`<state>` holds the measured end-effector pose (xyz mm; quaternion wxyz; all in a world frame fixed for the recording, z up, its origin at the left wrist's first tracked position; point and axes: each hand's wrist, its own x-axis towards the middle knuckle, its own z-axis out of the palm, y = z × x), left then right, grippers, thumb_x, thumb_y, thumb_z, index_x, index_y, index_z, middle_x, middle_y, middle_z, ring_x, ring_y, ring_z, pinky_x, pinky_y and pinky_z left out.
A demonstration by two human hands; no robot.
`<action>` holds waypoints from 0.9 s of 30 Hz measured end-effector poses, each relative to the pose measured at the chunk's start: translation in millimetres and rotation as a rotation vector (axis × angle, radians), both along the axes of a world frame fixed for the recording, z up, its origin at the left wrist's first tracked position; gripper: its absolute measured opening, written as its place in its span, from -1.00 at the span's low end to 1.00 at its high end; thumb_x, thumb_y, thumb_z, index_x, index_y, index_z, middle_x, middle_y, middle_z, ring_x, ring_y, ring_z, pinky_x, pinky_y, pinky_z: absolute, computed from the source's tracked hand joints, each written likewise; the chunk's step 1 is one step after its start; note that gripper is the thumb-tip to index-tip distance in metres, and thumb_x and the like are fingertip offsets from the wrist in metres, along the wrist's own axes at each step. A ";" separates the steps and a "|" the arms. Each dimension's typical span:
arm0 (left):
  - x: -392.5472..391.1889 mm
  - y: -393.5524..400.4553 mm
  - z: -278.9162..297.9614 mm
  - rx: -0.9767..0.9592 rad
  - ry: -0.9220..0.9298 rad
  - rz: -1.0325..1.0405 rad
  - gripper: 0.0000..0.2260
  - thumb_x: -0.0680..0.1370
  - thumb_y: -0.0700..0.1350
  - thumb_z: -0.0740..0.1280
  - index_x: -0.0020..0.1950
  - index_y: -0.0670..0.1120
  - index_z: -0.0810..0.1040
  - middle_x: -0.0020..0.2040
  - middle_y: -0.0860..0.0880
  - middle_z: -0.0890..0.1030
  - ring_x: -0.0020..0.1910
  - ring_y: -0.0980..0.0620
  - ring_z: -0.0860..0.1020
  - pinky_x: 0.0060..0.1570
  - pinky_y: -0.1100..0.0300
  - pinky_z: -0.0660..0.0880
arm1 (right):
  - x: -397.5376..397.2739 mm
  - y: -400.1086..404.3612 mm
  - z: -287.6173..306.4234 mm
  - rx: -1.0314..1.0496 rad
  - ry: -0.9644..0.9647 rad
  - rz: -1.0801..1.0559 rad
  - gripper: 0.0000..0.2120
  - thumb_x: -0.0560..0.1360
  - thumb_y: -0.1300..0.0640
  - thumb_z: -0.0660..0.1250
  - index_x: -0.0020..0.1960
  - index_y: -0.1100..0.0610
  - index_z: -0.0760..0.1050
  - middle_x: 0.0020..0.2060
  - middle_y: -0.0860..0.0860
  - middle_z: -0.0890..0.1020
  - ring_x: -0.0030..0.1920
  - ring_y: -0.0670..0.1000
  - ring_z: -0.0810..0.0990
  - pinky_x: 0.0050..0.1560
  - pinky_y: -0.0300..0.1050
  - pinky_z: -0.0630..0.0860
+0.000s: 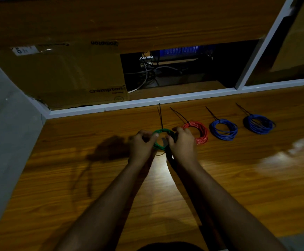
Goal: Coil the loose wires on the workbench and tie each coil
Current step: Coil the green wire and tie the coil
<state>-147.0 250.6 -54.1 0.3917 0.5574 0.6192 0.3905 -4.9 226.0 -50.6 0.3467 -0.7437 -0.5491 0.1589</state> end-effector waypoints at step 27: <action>-10.7 27.9 -30.1 0.024 0.105 -0.201 -0.82 0.59 0.04 0.34 0.18 0.22 0.55 0.30 0.01 0.43 0.12 0.14 0.54 -0.19 0.33 0.59 | 14.5 13.1 -11.6 -0.033 -0.055 0.119 -0.70 0.49 0.19 0.46 0.22 0.14 0.61 0.07 0.03 0.57 -0.01 -0.07 0.49 -0.02 -0.23 0.55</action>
